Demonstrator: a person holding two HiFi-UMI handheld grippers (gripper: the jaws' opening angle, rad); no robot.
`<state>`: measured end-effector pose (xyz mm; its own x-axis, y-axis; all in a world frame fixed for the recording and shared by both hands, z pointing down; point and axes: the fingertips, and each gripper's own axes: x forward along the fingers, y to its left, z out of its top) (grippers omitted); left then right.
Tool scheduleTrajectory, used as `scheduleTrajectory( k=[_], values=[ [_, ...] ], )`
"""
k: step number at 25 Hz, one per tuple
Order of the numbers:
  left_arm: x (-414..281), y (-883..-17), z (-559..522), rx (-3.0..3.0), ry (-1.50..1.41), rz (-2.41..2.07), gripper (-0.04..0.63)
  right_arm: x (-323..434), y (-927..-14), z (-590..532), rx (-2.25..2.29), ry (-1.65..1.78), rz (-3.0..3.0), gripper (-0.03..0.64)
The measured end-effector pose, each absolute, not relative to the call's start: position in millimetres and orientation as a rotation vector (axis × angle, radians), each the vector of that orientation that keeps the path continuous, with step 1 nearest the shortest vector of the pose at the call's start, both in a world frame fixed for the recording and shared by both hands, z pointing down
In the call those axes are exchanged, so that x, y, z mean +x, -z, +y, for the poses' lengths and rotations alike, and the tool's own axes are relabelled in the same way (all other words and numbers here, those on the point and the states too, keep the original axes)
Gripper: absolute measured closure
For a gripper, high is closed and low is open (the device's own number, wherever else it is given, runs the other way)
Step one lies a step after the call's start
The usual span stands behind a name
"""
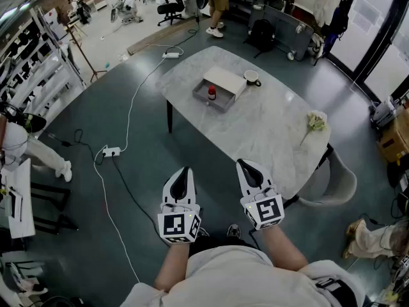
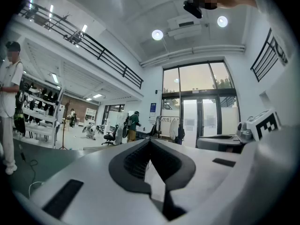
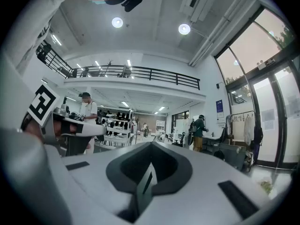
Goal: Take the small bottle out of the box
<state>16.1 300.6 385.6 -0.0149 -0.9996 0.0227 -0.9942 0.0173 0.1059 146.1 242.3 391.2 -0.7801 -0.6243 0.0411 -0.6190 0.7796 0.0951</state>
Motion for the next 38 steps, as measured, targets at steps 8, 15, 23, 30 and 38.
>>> scheduleTrajectory(
  k=[8, 15, 23, 30, 38],
  values=[
    [17.9, -391.2, 307.2, 2.158, 0.104, -2.142, 0.572, 140.4, -391.9, 257.7, 0.996, 0.116, -2.890, 0.592],
    [-7.9, -415.2, 318.6, 2.162, 0.059, -2.077, 0.572, 131.2, -422.5, 261.6, 1.059, 0.025, -2.820, 0.591],
    [-35.8, -448.1, 316.2, 2.165, 0.026, -1.998, 0.572, 115.6, -456.0, 252.5, 1.139, -0.085, -2.749, 0.591],
    [-52.2, -463.8, 270.2, 2.162, 0.007, -1.932, 0.572, 98.4, -466.2, 213.6, 1.144, -0.074, -2.709, 0.591],
    [-75.2, -478.3, 171.5, 2.172, -0.064, -1.925, 0.572, 76.8, -489.6, 124.1, 1.112, -0.091, -2.690, 0.589]
  ],
)
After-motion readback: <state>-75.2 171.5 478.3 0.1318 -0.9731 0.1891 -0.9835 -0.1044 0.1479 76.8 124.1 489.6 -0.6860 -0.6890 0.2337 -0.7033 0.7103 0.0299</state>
